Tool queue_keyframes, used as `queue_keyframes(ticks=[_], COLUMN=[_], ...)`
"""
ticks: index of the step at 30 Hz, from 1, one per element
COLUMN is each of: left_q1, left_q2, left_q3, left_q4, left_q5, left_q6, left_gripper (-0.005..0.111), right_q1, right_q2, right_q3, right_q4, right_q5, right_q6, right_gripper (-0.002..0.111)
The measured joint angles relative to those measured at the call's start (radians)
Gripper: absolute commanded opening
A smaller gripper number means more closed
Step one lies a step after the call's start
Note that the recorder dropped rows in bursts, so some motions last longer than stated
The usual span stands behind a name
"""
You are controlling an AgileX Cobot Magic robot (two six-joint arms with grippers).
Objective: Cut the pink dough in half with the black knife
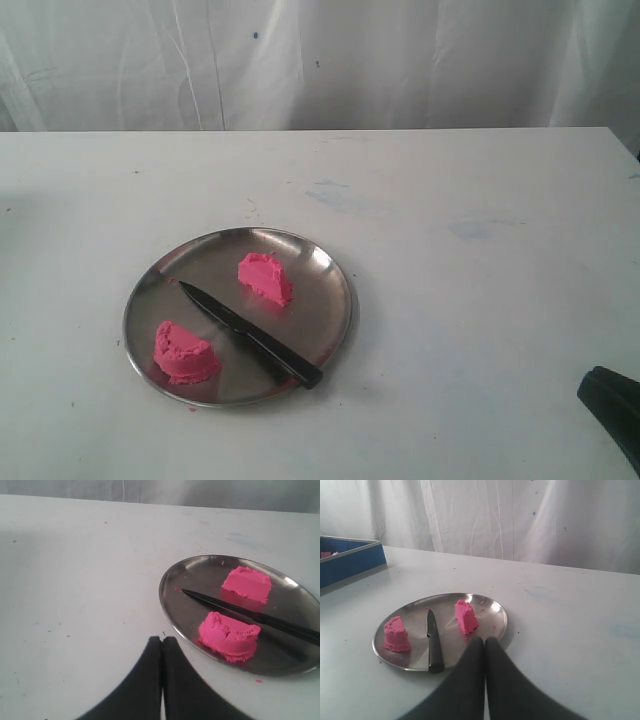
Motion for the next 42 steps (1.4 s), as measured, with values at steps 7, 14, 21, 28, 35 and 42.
queue_keyframes(ticks=[7, 14, 21, 28, 35, 42], left_q1=[0.000, 0.000, 0.000, 0.000, 0.000, 0.000], left_q2=[-0.076, -0.080, -0.080, -0.080, -0.080, -0.080], left_q3=[0.001, 0.002, 0.002, 0.002, 0.002, 0.002], left_q4=[0.023, 0.023, 0.023, 0.023, 0.023, 0.023], left_q5=[0.015, 0.015, 0.015, 0.015, 0.015, 0.015], left_q6=[0.000, 0.000, 0.000, 0.000, 0.000, 0.000], left_gripper=[0.000, 0.000, 0.000, 0.000, 0.000, 0.000], right_q1=[0.000, 0.000, 0.000, 0.000, 0.000, 0.000], right_q2=[0.000, 0.000, 0.000, 0.000, 0.000, 0.000], right_q3=[0.000, 0.000, 0.000, 0.000, 0.000, 0.000], right_q4=[0.000, 0.000, 0.000, 0.000, 0.000, 0.000], right_q5=[0.000, 0.000, 0.000, 0.000, 0.000, 0.000], right_q6=[0.000, 0.000, 0.000, 0.000, 0.000, 0.000], right_gripper=[0.000, 0.000, 0.000, 0.000, 0.000, 0.000])
